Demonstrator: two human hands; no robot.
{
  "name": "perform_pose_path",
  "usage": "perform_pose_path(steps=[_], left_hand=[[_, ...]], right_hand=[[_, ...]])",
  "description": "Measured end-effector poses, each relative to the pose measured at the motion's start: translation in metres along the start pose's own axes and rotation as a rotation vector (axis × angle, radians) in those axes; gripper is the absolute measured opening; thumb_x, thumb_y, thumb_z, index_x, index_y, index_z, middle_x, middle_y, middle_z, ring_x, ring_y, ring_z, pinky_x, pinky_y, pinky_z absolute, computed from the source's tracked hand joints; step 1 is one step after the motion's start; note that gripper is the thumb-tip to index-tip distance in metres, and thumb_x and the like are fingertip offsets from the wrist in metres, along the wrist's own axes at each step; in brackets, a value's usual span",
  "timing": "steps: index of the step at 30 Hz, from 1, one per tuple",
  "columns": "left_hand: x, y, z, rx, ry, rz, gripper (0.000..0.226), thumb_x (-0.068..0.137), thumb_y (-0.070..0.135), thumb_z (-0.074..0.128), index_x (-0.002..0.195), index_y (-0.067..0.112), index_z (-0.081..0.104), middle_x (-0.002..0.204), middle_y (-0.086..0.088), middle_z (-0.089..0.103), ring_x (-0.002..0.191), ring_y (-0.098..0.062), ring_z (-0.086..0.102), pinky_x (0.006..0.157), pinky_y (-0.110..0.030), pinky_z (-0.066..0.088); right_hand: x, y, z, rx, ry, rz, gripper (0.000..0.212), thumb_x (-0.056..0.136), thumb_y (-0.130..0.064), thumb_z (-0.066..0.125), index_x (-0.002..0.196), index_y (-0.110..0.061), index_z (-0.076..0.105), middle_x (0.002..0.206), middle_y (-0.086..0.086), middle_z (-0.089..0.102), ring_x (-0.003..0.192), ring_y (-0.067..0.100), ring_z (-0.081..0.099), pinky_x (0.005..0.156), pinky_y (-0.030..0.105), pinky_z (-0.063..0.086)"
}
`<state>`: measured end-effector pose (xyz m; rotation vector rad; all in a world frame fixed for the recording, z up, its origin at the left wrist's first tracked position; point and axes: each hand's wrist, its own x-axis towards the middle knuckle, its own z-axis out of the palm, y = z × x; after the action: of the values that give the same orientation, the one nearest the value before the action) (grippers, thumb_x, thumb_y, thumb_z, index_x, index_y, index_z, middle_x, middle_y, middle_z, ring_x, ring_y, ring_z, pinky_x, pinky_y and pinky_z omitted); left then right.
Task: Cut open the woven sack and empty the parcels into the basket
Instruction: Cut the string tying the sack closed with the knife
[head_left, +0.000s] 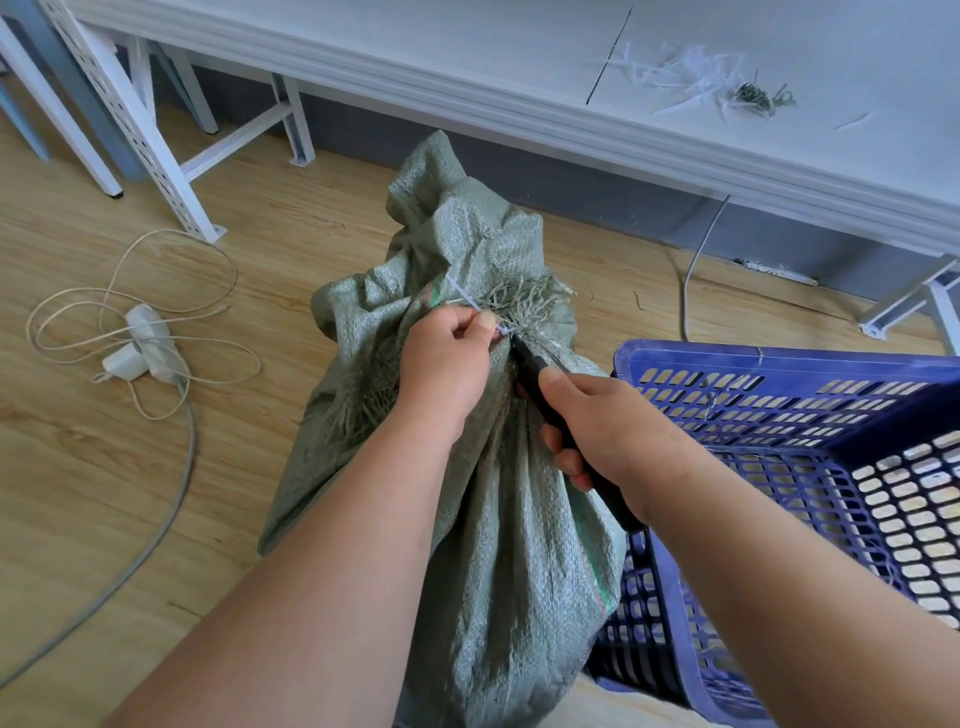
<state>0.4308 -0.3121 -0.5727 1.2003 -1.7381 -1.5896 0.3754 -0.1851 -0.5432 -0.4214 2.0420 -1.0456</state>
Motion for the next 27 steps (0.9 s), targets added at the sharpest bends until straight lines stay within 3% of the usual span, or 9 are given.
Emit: perform_pose_path(steps=[5, 10, 13, 17, 21, 27], left_hand=[[-0.004, 0.002, -0.002, 0.188, -0.001, 0.109, 0.021, 0.098, 0.030, 0.051, 0.106, 0.015, 0.062, 0.082, 0.009, 0.054, 0.083, -0.017, 0.051, 0.075, -0.027, 0.037], [-0.004, 0.003, -0.002, 0.155, 0.002, 0.058, 0.027, 0.098, 0.032, 0.051, 0.116, 0.016, 0.062, 0.102, 0.003, 0.060, 0.094, -0.017, 0.055, 0.080, -0.028, 0.039], [-0.001, 0.002, -0.001, 0.069, -0.006, 0.012, 0.027, 0.096, 0.032, 0.054, 0.113, 0.014, 0.066, 0.103, 0.003, 0.066, 0.096, -0.017, 0.058, 0.080, -0.028, 0.039], [-0.001, 0.003, 0.000, -0.028, -0.016, -0.025, 0.016, 0.096, 0.025, 0.056, 0.100, 0.014, 0.067, 0.082, 0.012, 0.063, 0.076, -0.002, 0.055, 0.068, -0.021, 0.037], [-0.002, 0.005, 0.000, -0.047, -0.018, -0.037, 0.017, 0.096, 0.024, 0.056, 0.101, 0.013, 0.067, 0.078, 0.014, 0.060, 0.071, 0.003, 0.052, 0.062, -0.017, 0.036], [-0.003, 0.005, 0.000, 0.125, -0.009, 0.052, 0.014, 0.097, 0.032, 0.053, 0.096, 0.022, 0.063, 0.086, 0.009, 0.062, 0.079, -0.012, 0.055, 0.072, -0.026, 0.039]], right_hand=[[0.014, -0.008, -0.005, -0.017, -0.045, 0.111, 0.048, 0.098, -0.046, 0.042, 0.103, -0.004, 0.065, 0.059, 0.009, 0.053, 0.046, 0.022, 0.039, 0.051, 0.032, 0.035], [0.007, 0.006, -0.002, -0.014, -0.022, -0.008, 0.046, 0.099, -0.043, 0.043, 0.096, -0.001, 0.059, 0.058, 0.005, 0.052, 0.047, 0.022, 0.038, 0.049, 0.029, 0.035], [0.001, 0.008, -0.002, -0.027, -0.001, -0.058, 0.045, 0.100, -0.042, 0.042, 0.091, 0.001, 0.054, 0.061, 0.006, 0.051, 0.050, 0.021, 0.037, 0.052, 0.031, 0.033], [-0.003, 0.009, -0.002, -0.028, 0.000, -0.078, 0.044, 0.101, -0.040, 0.042, 0.096, 0.002, 0.054, 0.062, 0.005, 0.049, 0.047, 0.019, 0.035, 0.050, 0.029, 0.033], [-0.004, 0.009, 0.000, -0.041, 0.010, -0.073, 0.044, 0.100, -0.041, 0.042, 0.098, 0.001, 0.055, 0.061, 0.003, 0.050, 0.049, 0.020, 0.036, 0.053, 0.031, 0.034], [-0.003, -0.012, -0.002, 0.086, -0.023, 0.067, 0.033, 0.101, -0.037, 0.043, 0.089, -0.011, 0.058, 0.060, 0.006, 0.050, 0.041, 0.019, 0.036, 0.044, 0.024, 0.032]])
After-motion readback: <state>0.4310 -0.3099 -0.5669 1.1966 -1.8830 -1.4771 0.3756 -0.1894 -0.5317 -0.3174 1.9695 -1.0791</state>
